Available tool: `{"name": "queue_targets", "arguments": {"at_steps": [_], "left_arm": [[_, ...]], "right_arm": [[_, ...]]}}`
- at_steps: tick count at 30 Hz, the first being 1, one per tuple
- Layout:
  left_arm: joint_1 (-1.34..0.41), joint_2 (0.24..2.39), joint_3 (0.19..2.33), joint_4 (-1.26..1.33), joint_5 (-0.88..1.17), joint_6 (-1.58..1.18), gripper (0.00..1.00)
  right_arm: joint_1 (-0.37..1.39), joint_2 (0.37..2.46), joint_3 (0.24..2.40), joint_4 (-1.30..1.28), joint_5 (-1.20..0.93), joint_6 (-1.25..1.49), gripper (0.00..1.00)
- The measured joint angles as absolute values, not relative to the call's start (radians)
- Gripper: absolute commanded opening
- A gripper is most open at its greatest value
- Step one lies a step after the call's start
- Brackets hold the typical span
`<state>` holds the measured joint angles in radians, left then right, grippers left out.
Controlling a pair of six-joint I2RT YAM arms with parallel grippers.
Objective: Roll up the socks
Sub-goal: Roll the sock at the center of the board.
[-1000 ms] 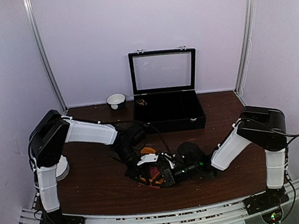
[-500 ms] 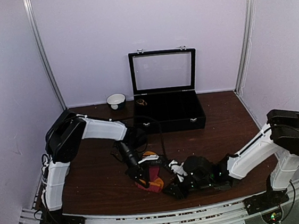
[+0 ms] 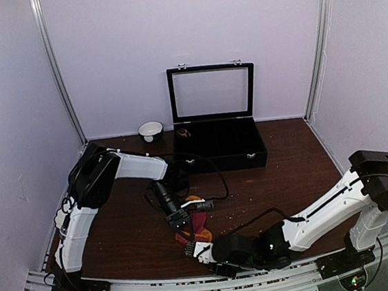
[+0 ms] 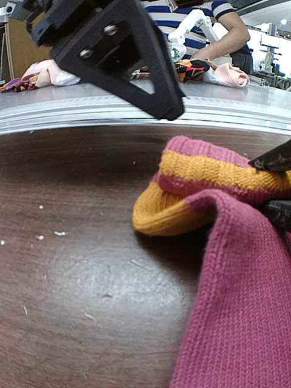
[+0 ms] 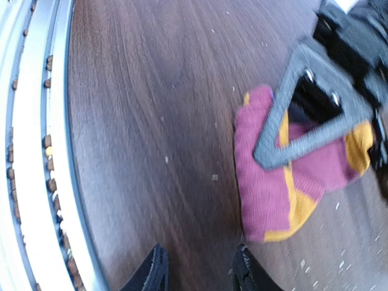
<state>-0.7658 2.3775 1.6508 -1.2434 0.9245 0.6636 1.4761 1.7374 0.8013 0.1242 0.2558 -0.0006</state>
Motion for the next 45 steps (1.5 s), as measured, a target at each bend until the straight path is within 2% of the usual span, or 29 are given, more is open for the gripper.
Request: {"name": "queue_targets", "arguments": {"at_steps": [7,17,23,28,33,35,39,45], "left_arm": [[-0.766,2.378,1.66,-1.245,0.913,0.632,0.14],[-0.765,2.39,1.687,-1.267,0.903,0.629,0.16],[-0.765,2.397,1.698,-1.281,0.903,0.644,0.2],[-0.754,2.362,1.648,-1.262,0.923,0.686,0.35],[-0.727,2.247,1.561,-1.174,0.893,0.698,0.58],[-0.711,2.188,1.535,-1.136,0.878,0.684,0.95],[-0.682,2.035,1.47,-1.018,0.803,0.638,0.98],[-0.675,1.789,1.305,-0.86,0.727,0.61,0.98]], "right_arm": [[1.456,1.842,0.914,0.108,0.29,-0.153,0.39],[1.388,1.9,0.945,0.146,0.308,-0.235,0.39],[1.366,1.92,0.952,0.177,0.302,-0.228,0.33],[1.335,1.937,0.945,0.226,0.258,-0.165,0.23],[1.291,1.942,0.916,0.29,0.173,-0.087,0.14],[1.269,1.937,0.898,0.325,0.122,-0.046,0.08],[1.219,1.935,0.888,0.363,-0.014,0.027,0.0],[1.11,1.939,0.883,0.392,-0.28,0.197,0.0]]}}
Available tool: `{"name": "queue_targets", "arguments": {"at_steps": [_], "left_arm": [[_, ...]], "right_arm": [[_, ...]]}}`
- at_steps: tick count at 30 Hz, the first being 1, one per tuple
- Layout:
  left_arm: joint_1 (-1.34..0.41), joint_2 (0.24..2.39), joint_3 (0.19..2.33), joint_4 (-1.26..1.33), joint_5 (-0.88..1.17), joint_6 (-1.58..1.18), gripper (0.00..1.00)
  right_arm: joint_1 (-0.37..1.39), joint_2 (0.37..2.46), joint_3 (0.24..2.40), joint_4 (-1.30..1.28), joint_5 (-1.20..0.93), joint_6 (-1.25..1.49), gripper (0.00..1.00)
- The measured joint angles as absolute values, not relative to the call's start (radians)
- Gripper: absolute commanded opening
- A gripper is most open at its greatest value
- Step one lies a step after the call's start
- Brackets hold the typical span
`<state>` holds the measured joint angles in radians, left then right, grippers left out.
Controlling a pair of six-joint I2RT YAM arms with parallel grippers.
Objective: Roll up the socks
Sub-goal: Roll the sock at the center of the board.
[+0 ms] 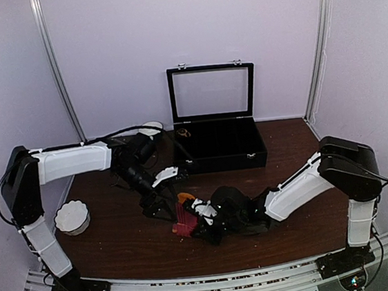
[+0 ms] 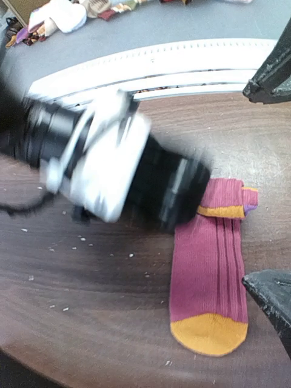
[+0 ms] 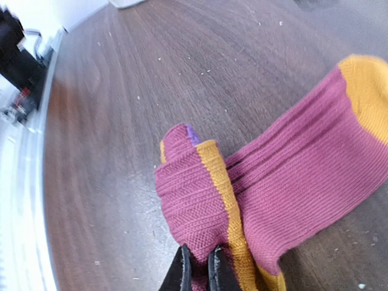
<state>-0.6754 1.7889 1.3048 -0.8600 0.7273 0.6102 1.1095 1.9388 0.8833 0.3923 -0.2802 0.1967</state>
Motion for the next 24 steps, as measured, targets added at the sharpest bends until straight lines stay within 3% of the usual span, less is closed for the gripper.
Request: {"name": "queue_targets", "arguments": {"at_steps": [4,15,24], "left_arm": [[-0.687,1.703,1.224,-0.785,0.704,0.623,0.98],[-0.795,1.774,1.131,-0.698,0.62,0.687,0.79],[-0.803,1.841,1.136,-0.654,0.554,0.707,0.53]], "right_arm": [[1.047,1.965,0.896,0.411,-0.447,0.334,0.0],[0.982,2.011,0.996,0.297,-0.665,0.58,0.0],[0.975,2.024,1.002,0.301,-0.705,0.734,0.0]]}}
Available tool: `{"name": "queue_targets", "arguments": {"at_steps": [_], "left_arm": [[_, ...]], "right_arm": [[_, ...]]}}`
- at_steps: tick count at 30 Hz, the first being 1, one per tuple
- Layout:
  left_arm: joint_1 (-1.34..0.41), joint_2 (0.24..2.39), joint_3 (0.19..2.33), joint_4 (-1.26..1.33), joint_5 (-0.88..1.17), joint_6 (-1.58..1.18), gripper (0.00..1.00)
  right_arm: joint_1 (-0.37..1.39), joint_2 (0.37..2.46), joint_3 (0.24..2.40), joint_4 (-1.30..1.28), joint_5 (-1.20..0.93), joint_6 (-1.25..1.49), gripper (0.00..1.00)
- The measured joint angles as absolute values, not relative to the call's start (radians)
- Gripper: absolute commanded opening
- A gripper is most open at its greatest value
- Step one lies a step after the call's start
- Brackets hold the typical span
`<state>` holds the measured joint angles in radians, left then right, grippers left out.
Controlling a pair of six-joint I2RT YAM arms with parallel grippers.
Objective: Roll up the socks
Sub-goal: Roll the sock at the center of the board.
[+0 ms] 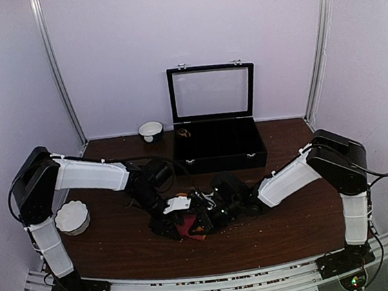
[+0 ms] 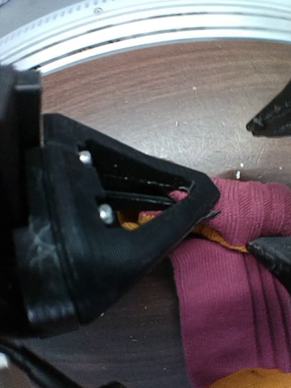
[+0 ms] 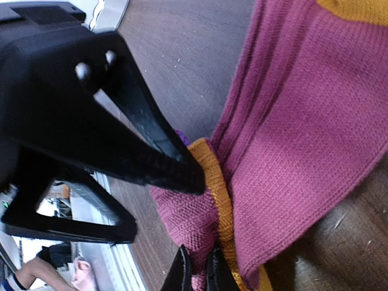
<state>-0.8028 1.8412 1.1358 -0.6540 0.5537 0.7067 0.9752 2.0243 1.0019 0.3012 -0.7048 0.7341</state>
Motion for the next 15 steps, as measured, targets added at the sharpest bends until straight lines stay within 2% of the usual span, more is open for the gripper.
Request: {"name": "queue_targets", "arguments": {"at_steps": [3,6,8,10,11,15], "left_arm": [[-0.809,1.868,1.143,-0.648,0.541,0.709,0.41],[-0.808,1.878,1.157,-0.647,0.535,0.709,0.32],[-0.808,1.892,1.174,-0.649,0.531,0.706,0.28],[-0.807,1.908,1.192,-0.657,0.537,0.709,0.24],[-0.807,1.919,1.205,-0.665,0.543,0.708,0.22],[-0.794,1.975,1.267,-0.712,0.584,0.692,0.19]], "right_arm": [[0.975,2.027,1.002,0.311,-0.707,0.775,0.02],[0.974,2.028,0.995,0.334,-0.711,0.82,0.1],[0.974,2.028,0.984,0.36,-0.711,0.846,0.19],[0.973,2.025,0.958,0.402,-0.711,0.871,0.35],[0.974,2.018,0.937,0.432,-0.71,0.877,0.38],[0.978,1.953,0.85,0.503,-0.671,0.883,0.4]]}}
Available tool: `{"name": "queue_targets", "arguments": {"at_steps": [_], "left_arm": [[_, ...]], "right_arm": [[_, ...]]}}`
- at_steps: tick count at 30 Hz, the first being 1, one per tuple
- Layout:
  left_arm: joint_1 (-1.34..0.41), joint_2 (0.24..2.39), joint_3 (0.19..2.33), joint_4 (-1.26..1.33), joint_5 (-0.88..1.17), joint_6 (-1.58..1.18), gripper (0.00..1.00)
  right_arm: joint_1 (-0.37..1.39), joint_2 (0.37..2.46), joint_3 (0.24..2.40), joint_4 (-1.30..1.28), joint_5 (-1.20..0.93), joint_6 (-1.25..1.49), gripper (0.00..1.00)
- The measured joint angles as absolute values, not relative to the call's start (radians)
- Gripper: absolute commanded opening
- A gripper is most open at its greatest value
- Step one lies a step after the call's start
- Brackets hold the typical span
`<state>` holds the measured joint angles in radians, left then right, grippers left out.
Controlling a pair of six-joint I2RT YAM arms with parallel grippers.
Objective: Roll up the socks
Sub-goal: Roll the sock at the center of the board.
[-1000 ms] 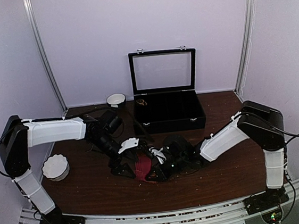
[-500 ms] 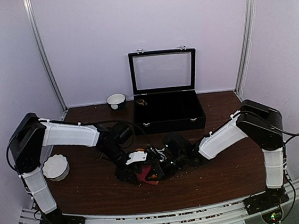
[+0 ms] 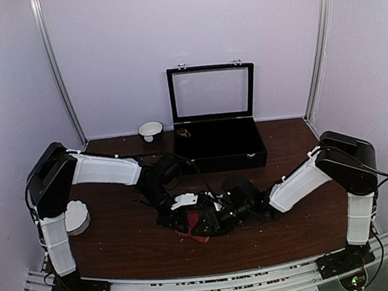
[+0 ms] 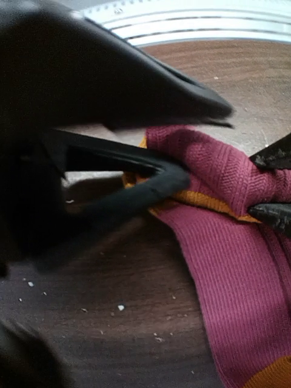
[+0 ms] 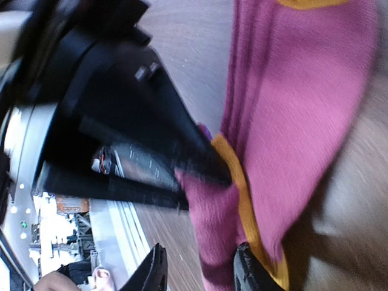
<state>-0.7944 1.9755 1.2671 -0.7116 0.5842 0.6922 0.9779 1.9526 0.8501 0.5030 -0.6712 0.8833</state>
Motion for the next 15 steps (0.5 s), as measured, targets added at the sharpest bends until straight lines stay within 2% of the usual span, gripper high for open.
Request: {"name": "queue_targets", "arguments": {"at_steps": [8,11,12,13,15], "left_arm": [[-0.74,2.088,1.365,-0.813,0.731,0.648,0.19],[-0.718,2.117,1.386,-0.847,0.792,0.641,0.2],[-0.71,2.131,1.399,-0.865,0.813,0.641,0.2],[-0.703,2.146,1.409,-0.879,0.833,0.641,0.2],[-0.685,2.181,1.437,-0.92,0.879,0.644,0.21]], "right_arm": [[0.985,1.811,0.589,0.647,-0.541,0.867,0.51],[1.0,1.758,0.5,0.718,-0.48,0.836,0.69],[1.009,1.737,0.477,0.727,-0.445,0.81,0.94],[1.024,1.714,0.46,0.725,-0.414,0.781,0.99],[1.078,1.658,0.444,0.686,-0.319,0.672,1.0]]}}
